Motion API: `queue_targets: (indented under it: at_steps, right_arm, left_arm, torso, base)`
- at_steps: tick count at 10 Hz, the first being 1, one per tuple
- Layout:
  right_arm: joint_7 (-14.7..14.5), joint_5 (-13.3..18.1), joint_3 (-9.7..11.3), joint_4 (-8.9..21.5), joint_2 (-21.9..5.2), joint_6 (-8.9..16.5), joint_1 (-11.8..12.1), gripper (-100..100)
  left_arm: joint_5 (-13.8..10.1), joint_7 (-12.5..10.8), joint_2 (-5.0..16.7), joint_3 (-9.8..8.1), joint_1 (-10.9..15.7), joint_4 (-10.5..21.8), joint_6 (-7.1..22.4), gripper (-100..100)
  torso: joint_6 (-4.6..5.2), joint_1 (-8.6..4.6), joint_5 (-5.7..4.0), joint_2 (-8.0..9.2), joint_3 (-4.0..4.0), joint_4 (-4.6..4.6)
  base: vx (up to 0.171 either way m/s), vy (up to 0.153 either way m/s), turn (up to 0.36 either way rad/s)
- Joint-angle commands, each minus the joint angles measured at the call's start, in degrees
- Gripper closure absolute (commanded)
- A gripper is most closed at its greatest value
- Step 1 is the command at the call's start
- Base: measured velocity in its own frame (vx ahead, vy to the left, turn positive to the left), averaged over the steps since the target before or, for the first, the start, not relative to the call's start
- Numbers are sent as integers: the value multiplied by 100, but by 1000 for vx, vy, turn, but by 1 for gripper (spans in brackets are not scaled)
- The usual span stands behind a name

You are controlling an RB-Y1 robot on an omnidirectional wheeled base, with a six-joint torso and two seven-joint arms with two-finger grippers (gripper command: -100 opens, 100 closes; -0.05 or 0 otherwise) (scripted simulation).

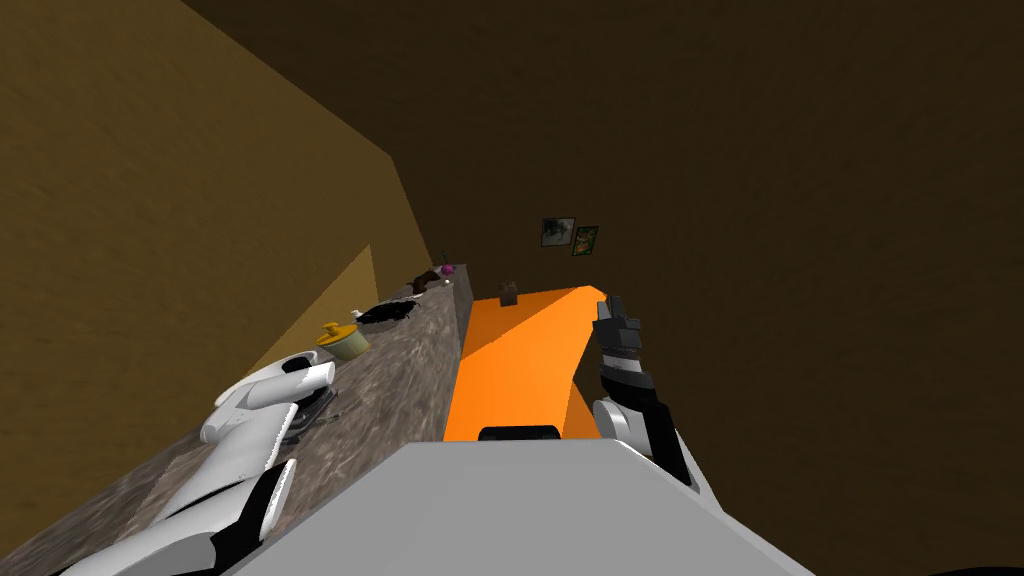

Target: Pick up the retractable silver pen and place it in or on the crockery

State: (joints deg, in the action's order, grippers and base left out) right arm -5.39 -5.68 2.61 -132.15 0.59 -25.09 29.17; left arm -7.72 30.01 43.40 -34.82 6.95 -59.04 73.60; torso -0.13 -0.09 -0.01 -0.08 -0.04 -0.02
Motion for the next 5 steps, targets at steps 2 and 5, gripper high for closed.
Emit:
queue_targets:
  at_steps: [2, 5]
  right_arm:
    - [0, 0, 0, 0, 0, 0, 0, 0]
    - [0, 0, 0, 0, 0, 0, 0, 0]
  left_arm:
    - [-70, 130, 134, -60, 48, 381, -285, -100]
    - [-170, 292, 307, -149, 85, 803, -610, -100]
  torso:
    - [0, 3, 1, 1, 0, 0]
    - [0, 1, 0, 1, 1, 0]
  base:
    - [12, -25, -18]
    - [13, -33, -22]
